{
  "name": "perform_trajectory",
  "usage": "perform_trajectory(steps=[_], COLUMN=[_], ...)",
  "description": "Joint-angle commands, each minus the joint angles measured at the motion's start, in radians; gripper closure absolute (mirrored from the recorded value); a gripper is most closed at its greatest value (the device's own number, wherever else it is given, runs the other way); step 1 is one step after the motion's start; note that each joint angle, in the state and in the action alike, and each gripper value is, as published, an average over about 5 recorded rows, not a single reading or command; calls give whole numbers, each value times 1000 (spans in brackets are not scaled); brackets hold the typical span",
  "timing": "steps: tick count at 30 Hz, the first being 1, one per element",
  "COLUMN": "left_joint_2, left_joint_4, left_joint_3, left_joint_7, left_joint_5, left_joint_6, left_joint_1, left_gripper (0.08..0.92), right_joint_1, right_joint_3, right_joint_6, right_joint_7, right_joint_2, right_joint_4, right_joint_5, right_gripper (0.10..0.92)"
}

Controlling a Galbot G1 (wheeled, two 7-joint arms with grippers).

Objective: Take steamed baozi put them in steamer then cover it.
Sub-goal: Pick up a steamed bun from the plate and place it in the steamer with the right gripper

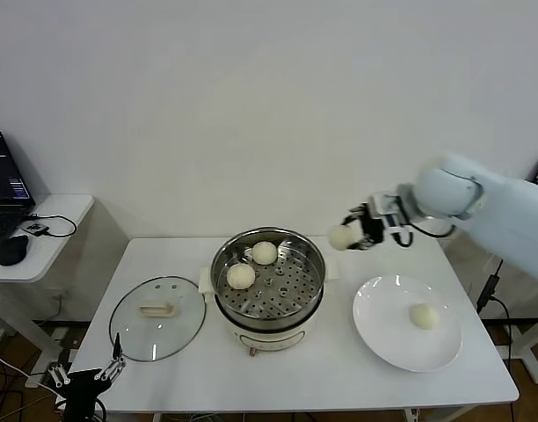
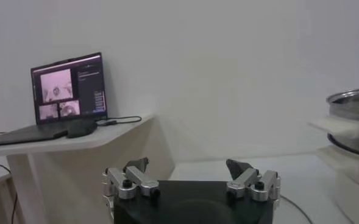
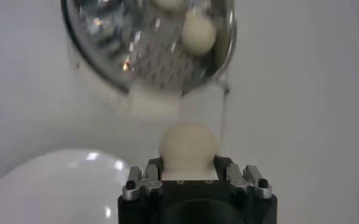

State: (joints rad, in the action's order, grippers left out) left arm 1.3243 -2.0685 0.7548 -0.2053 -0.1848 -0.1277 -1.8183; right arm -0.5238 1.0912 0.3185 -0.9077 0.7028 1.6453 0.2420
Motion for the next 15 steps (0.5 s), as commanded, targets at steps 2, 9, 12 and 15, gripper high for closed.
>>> perform_trajectory(steps=[2, 9, 12, 15], left_joint_2=[3, 6, 7, 8], left_joint_4=[0, 12, 18, 20], left_joint_3=[21, 26, 24, 24], left_joint_7=[0, -1, -1, -2], left_joint_5=[-5, -11, -12, -14], left_joint_6=[0, 1, 0, -1], left_joint_1=[-1, 10, 14, 16], left_gripper=[177, 177, 177, 177], right_joint_1=[-59, 19, 39, 47], right_joint_3=[149, 202, 213, 219], right_joint_6=[-126, -284, -333, -374], right_joint_7=[49, 41, 36, 31], right_joint_2=[256, 334, 360, 376], right_joint_4=[-33, -84, -103, -123], right_joint_5=[35, -139, -204, -254], right_gripper=[481, 477, 478, 480])
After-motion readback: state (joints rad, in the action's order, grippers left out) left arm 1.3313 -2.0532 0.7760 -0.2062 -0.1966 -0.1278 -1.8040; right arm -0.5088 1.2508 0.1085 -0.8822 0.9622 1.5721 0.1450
